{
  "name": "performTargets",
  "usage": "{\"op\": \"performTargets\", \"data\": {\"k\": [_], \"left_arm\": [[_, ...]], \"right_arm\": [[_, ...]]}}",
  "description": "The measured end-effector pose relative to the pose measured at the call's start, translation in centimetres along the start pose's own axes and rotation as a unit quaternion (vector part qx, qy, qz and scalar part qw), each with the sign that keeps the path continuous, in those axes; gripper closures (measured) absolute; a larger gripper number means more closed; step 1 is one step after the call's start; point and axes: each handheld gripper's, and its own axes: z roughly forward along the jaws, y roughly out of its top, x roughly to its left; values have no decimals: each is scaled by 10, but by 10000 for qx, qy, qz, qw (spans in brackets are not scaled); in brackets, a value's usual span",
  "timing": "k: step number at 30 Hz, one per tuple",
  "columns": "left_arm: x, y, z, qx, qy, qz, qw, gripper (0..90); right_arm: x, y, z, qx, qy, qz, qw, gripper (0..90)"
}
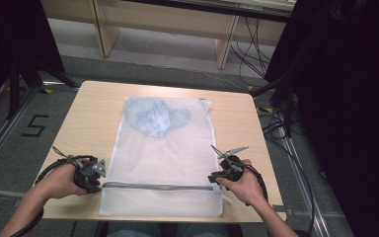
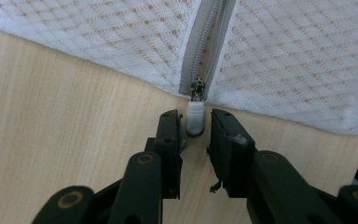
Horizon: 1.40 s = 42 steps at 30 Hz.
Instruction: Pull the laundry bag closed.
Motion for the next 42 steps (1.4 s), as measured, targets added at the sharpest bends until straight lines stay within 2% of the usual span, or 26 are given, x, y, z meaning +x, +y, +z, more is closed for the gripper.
{"op": "performTargets", "data": {"k": [2, 3, 8, 9, 13, 14, 15, 18, 23, 24, 25, 26, 27, 29, 31, 36, 37, 38, 39, 40, 41, 42], "left_arm": [[0, 0, 1, -27, -16, -31, 10000, 745], [0, 0, 1, -21, -29, -47, 10000, 753], [2, 1, 1, -16, -88, -72, 9999, 792], [2, 1, 1, -2, -99, -70, 9999, 799], [3, 1, 1, 19, -119, -178, 9998, 805], [3, 1, 0, 17, -117, -181, 9998, 806], [3, 1, 0, 6, -122, -181, 9998, 806], [2, 0, -1, -4, -154, -234, 9996, 806], [1, 2, -11, -74, -150, -224, 9996, 807], [2, 2, -14, -77, -162, -162, 9997, 817], [2, 3, -15, -176, -130, -204, 9996, 895], [2, 5, -17, -190, -150, -156, 9996, 896], [2, 6, -18, -206, -134, -187, 9995, 896], [2, 8, -17, -153, -132, -121, 9997, 895], [2, 8, -15, -110, -85, -64, 9999, 889], [-2, 4, -10, 259, 4, 0, 9997, 753], [-2, 4, -8, 330, 27, 41, 9994, 738], [0, 5, -7, 388, 83, 202, 9990, 720], [-2, 5, -6, 400, 26, 77, 9992, 709], [-2, 6, -5, 426, 19, 114, 9990, 704], [1, 7, -5, 427, 66, 315, 9986, 702], [1, 7, -5, 427, 66, 315, 9986, 701]], "right_arm": [[0, 0, 0, 1, 18, -6, 10000, 740], [-1, 0, 1, -85, 55, -136, 9999, 741], [-1, 0, 1, -90, 66, -139, 9998, 743], [0, 0, 0, -53, 50, -62, 10000, 744], [0, 0, 0, -86, 47, -49, 9999, 744], [1, 0, 0, -50, 14, 17, 10000, 745], [-1, 0, 1, -137, 64, -126, 9998, 745], [-1, 0, 1, -131, 66, -126, 9998, 745], [-1, 1, 2, -108, 86, -157, 9998, 745], [0, 1, 2, -89, 85, -120, 9999, 745], [3, 1, 1, 6, 92, 82, 9999, 745], [1, 1, 1, -9, 51, -12, 10000, 745], [1, 1, 1, -18, 63, -38, 10000, 745], [2, 1, 2, -25, 65, -53, 10000, 744], [3, 1, 1, 5, 30, -6, 10000, 744], [1, 1, 2, -18, 59, -37, 10000, 743], [1, 1, 2, 10, 37, 5, 10000, 743], [1, 1, 2, 14, 37, 19, 10000, 743], [2, 1, 2, 8, 46, 4, 10000, 743], [2, 2, 1, 4, 49, -5, 10000, 743], [1, 2, 2, -86, 97, -156, 9998, 743], [1, 2, 2, -82, 94, -153, 9998, 743]]}}
